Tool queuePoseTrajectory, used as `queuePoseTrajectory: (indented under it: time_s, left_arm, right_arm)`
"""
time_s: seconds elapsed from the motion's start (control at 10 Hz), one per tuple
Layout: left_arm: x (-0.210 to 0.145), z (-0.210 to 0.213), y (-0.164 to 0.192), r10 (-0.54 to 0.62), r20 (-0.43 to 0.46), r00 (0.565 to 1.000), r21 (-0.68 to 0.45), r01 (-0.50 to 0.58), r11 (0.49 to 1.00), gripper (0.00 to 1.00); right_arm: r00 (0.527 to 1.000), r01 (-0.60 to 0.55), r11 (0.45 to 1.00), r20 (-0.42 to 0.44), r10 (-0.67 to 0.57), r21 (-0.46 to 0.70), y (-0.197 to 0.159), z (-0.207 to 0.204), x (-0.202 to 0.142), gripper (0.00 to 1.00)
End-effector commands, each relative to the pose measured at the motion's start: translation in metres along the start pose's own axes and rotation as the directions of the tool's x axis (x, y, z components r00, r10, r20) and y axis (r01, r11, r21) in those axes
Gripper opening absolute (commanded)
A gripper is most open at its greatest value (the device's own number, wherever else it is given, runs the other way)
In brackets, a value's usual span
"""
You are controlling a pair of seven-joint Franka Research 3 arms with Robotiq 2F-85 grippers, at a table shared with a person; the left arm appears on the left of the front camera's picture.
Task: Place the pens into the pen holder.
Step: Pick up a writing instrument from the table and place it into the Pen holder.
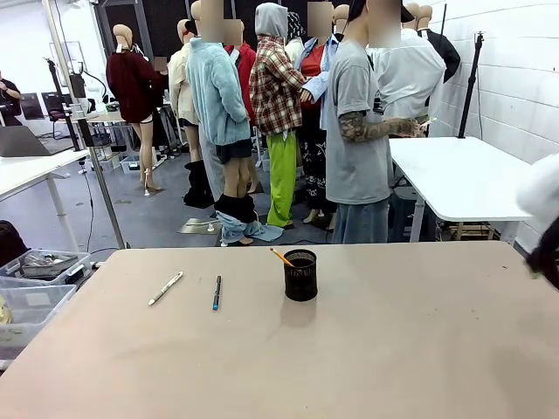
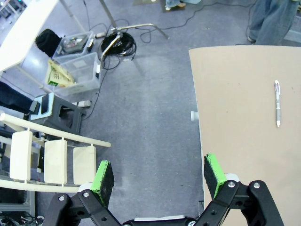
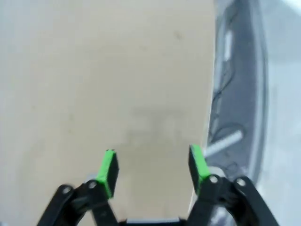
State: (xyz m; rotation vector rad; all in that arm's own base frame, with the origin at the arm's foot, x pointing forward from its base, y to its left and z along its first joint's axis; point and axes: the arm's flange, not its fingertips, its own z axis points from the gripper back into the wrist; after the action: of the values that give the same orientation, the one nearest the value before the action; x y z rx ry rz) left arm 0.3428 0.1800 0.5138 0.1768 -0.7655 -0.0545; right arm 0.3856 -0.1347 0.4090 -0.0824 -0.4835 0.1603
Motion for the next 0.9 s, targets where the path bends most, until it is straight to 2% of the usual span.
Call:
queuePoseTrajectory:
  time_s: [0.0,0.2,0.4,0.5,0.6,0.8]
  left_arm:
    - [-0.001,0.0,0.002,-0.002,-0.004,1.0,0.005,0.002,1.0,1.0]
    - [-0.001,0.0,0.002,-0.002,-0.004,1.0,0.005,0.002,1.0,1.0]
    - [0.0,0.0,0.0,0.0,0.0,1.0,0.0,0.0,1.0,1.0]
    - [0.011,0.004,-0.026,-0.068,-0.009,0.998,-0.066,0.067,0.996,1.0]
    - [0.028,0.008,-0.06,-0.108,-0.029,0.994,-0.156,0.103,0.982,1.0]
    - [0.07,-0.004,-0.138,-0.259,-0.1,0.961,-0.171,0.24,0.956,1.0]
  right_arm:
    - [0.992,0.124,0.991,0.001,-0.124,0.049,-0.004,0.08,-0.02,0.75]
    - [0.979,0.205,0.976,-0.022,-0.203,0.073,-0.032,0.073,-0.035,0.75]
    - [0.981,0.192,0.975,-0.025,-0.19,0.115,-0.04,0.058,-0.04,0.75]
    - [0.982,0.188,0.98,-0.011,-0.187,0.065,-0.039,0.084,-0.04,0.75]
    - [0.982,0.188,0.98,-0.011,-0.187,0.065,-0.039,0.084,-0.04,0.75]
    - [0.982,0.188,0.98,-0.011,-0.187,0.065,-0.039,0.084,-0.04,0.75]
